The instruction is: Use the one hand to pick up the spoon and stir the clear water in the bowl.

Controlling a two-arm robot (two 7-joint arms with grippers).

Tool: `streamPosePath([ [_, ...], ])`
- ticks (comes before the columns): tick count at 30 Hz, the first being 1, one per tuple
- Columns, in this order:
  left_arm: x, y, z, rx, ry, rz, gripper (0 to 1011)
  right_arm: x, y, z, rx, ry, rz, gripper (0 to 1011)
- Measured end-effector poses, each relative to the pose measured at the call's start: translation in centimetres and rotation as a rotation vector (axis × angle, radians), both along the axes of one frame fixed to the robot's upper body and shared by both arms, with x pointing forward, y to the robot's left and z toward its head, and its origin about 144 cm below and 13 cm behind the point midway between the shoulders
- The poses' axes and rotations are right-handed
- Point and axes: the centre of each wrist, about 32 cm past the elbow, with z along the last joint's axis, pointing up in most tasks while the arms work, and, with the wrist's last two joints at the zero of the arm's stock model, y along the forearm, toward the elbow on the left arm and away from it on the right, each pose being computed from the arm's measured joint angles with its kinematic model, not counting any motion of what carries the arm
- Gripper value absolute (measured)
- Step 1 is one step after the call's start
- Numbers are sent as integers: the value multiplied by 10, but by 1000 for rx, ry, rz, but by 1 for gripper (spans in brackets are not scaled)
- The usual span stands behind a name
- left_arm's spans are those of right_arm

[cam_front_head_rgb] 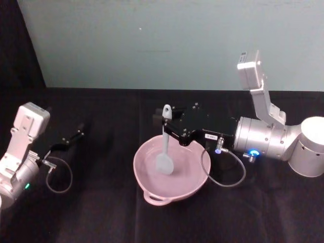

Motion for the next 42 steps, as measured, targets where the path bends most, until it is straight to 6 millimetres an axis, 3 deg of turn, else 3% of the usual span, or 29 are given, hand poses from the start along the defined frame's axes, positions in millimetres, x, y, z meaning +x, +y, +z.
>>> streamPosePath([
  [20, 0, 0, 0, 0, 0, 0, 1005, 20, 16, -19, 20, -5, -2, 125],
  [29, 0, 0, 0, 0, 0, 0, 1005, 22, 1, -18, 17, -31, -72, 125],
  [35, 0, 0, 0, 0, 0, 0, 1005, 15, -16, -15, 2, -41, -118, 125],
  [42, 0, 0, 0, 0, 0, 0, 1005, 3, -23, -10, -18, -43, -115, 125],
])
